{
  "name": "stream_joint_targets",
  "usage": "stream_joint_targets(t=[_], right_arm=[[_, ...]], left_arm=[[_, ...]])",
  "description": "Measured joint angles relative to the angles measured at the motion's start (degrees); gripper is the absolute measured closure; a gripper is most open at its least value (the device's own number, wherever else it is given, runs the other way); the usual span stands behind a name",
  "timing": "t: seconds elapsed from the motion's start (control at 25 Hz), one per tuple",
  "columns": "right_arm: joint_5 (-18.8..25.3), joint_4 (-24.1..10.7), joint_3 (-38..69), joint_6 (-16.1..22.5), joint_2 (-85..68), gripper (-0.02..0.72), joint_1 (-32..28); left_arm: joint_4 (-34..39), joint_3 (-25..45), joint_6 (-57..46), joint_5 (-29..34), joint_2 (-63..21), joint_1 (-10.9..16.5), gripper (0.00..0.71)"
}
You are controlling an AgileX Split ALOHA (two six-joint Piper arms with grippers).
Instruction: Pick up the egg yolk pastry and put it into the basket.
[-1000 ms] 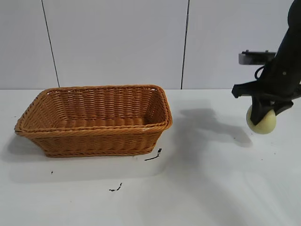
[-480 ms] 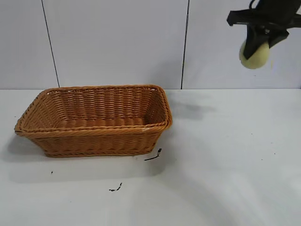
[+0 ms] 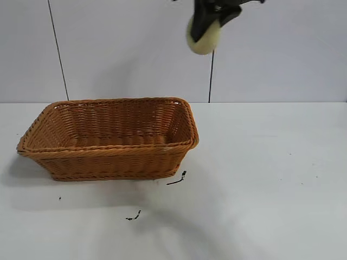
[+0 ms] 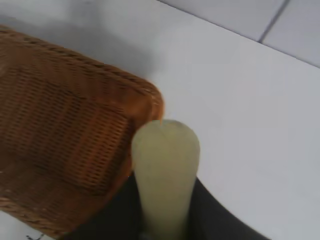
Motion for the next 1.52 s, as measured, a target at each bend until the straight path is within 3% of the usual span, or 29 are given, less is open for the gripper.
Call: stream_joint_targets(t=[0.16,0.4,0.6,0.68,0.76,0.8,0.92,1.04,1.28,1.52], right_arm=[[-4.8,0.0,0.0,0.9,5.2,0.601,5.6],[-16.7,-0.2,0.0,2.1,14.1,0.601,8.1],[-20.2,-0.7,0.0,2.7,19.2,0.6,8.1],[-20.2,-0.7,0.0,2.8,19.8,0.587,8.1],[-20.4,-0.7,0.0,3.0,19.7,0.524,8.1],[-20.5,-0.7,0.0,3.0,19.7,0.472,8.1],[-19.7,-0.9,0.0,3.0,19.7,0.177,8.1],[-16.9,-1.7,0.0,3.0,18.6,0.048,8.1],[-11.0,-2.7,0.0,3.4,11.7,0.01,7.3],[-8.6,-2.7,-0.1,3.9,7.4,0.01,-1.2]], left_arm=[[0.0,0.0,0.0,0.0,0.0,0.0,0.014],[0.0,0.0,0.0,0.0,0.0,0.0,0.014],[0.0,0.0,0.0,0.0,0.0,0.0,0.014],[0.0,0.0,0.0,0.0,0.0,0.0,0.014],[0.0,0.0,0.0,0.0,0.0,0.0,0.014],[0.0,0.0,0.0,0.0,0.0,0.0,0.014],[0.0,0.0,0.0,0.0,0.0,0.0,0.014],[0.0,0.0,0.0,0.0,0.0,0.0,0.014],[0.0,0.0,0.0,0.0,0.0,0.0,0.014],[0.0,0.0,0.0,0.0,0.0,0.0,0.014]])
